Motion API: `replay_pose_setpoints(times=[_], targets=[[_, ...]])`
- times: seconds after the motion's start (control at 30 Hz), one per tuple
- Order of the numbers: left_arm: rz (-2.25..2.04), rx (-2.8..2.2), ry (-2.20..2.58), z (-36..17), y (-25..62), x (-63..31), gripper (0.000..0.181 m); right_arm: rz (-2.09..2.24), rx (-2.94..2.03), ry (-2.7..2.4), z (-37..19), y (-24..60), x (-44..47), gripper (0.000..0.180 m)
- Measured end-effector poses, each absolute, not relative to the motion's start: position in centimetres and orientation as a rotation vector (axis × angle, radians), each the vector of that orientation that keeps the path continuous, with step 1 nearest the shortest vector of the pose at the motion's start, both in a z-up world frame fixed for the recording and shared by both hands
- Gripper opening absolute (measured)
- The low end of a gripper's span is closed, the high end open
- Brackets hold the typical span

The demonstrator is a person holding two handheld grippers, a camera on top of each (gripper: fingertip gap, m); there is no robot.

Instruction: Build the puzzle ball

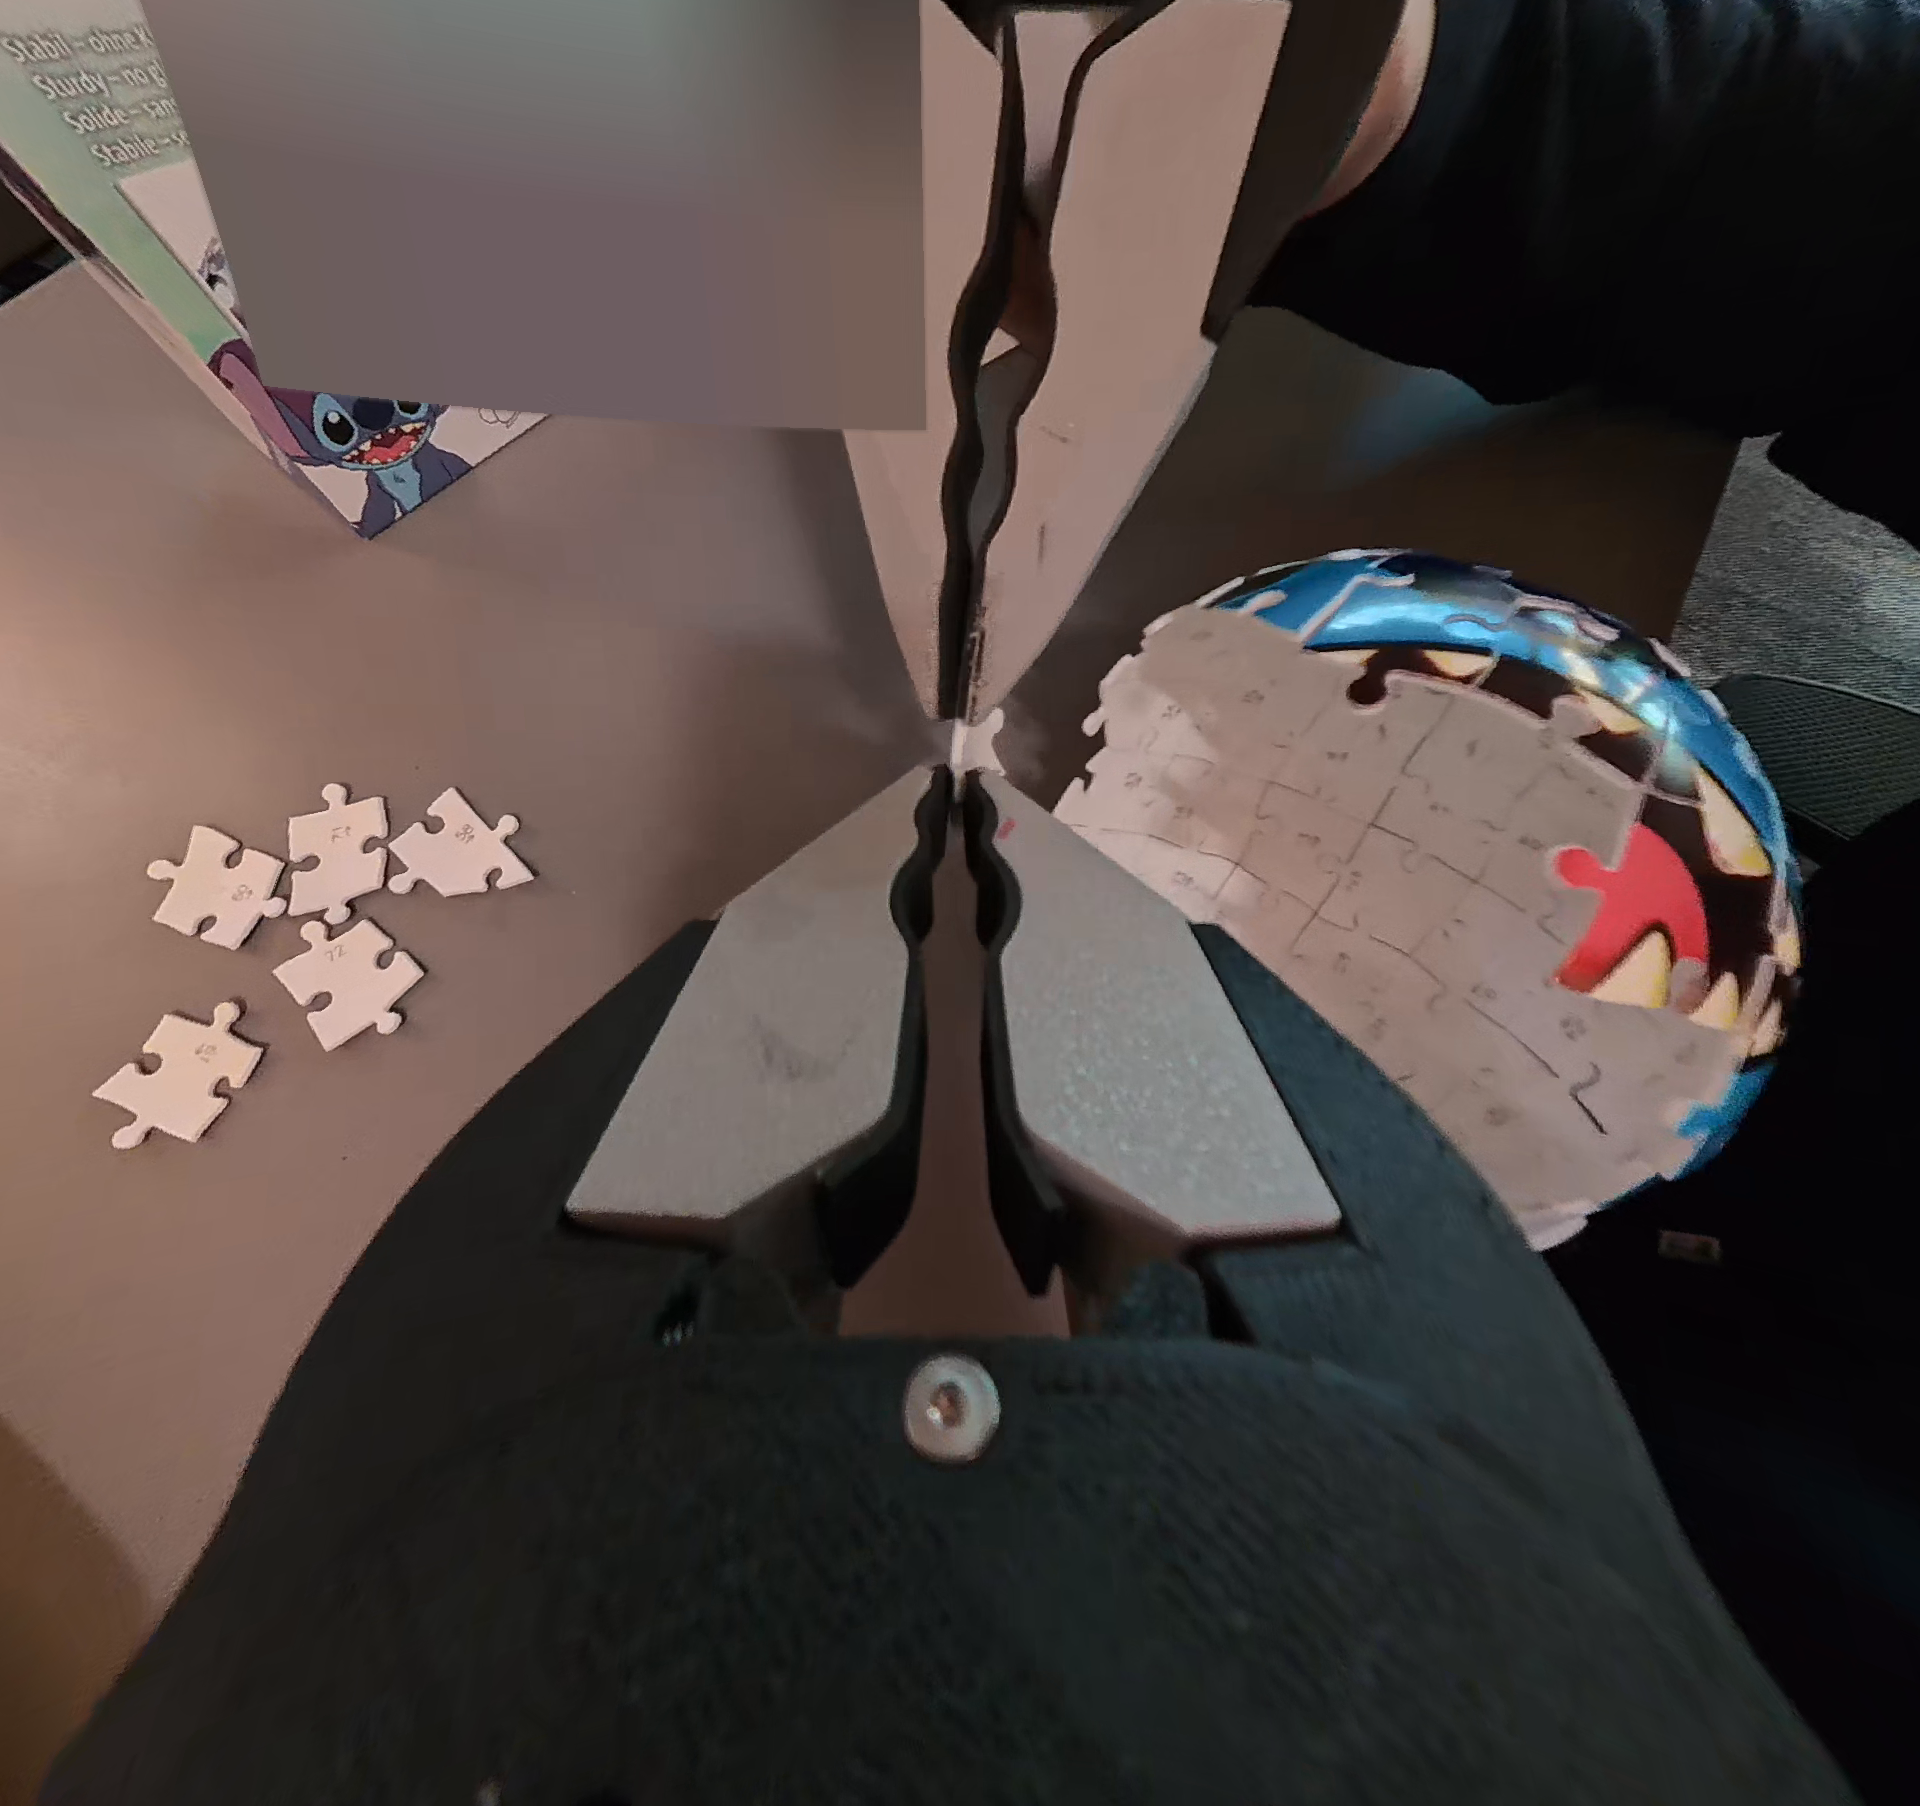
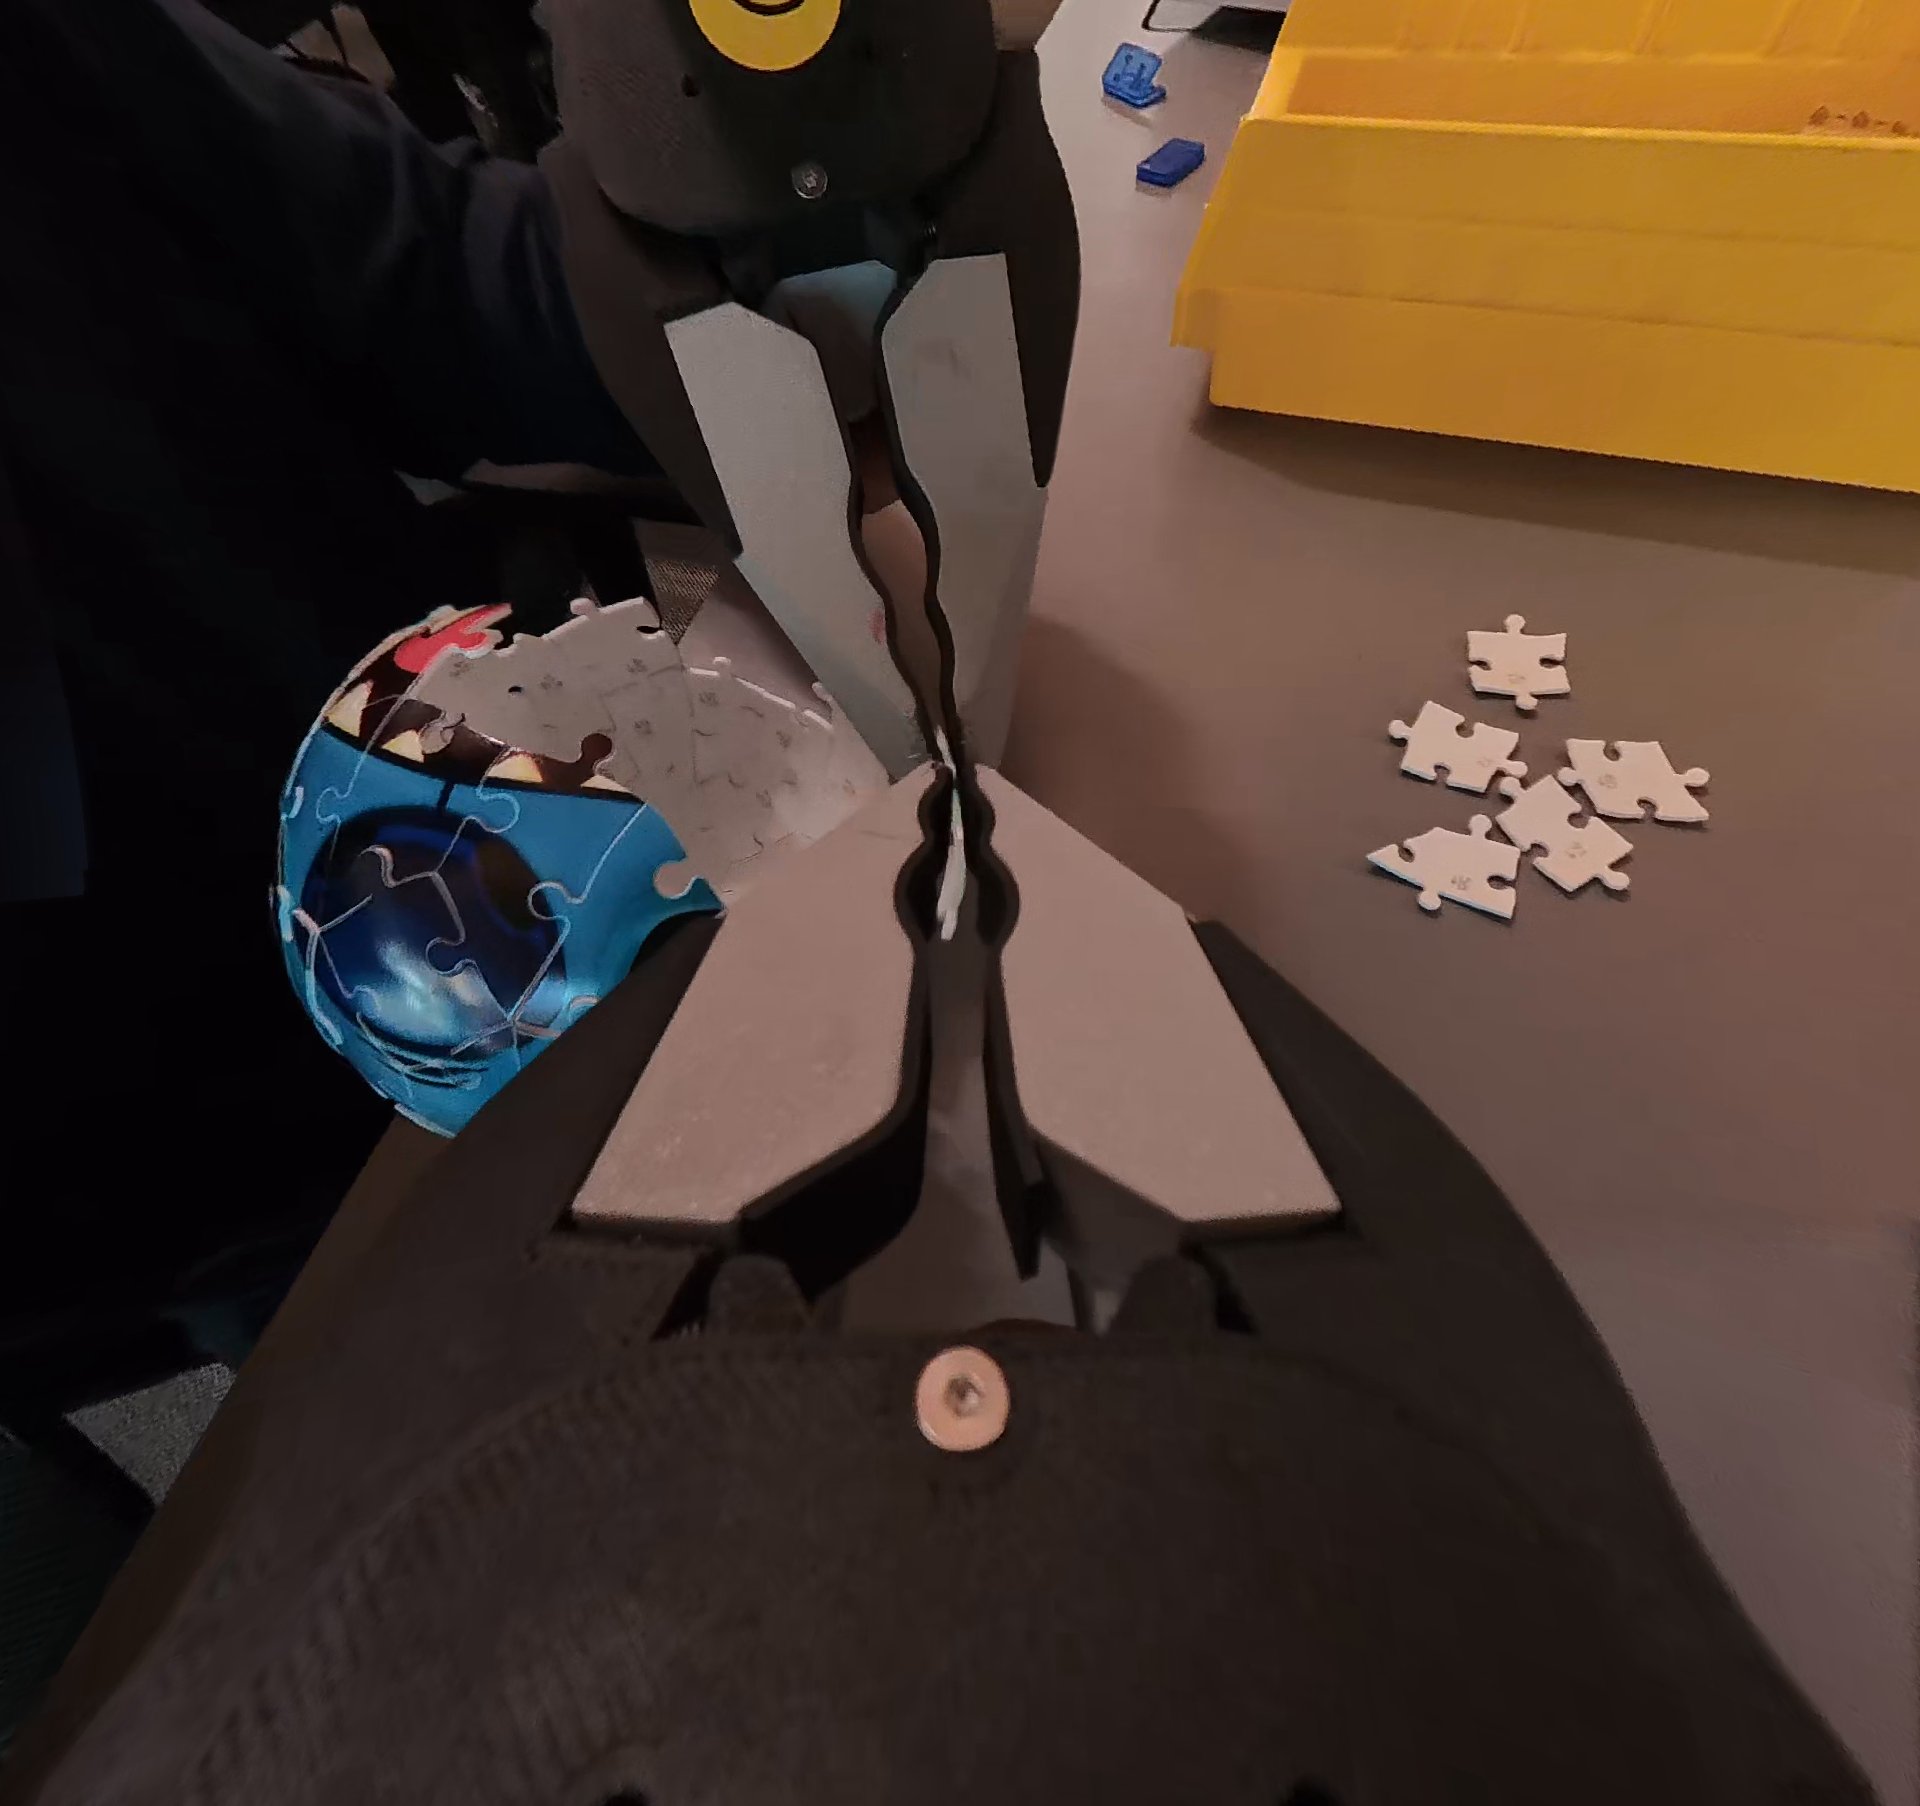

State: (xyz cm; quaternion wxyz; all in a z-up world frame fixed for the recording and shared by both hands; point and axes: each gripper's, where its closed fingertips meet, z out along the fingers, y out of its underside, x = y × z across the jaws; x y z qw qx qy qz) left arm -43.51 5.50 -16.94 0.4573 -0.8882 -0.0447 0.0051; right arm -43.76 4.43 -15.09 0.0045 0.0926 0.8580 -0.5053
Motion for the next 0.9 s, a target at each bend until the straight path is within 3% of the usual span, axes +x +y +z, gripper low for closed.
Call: replay_pose_setpoints(times=[0.9], targets=[[-0.004, -2.189, -0.124, -17.26, 5.64, -43.23, 0.000, -1.523, 0.287, 2.718, -15.76, 4.32, -43.48, 0.000]])
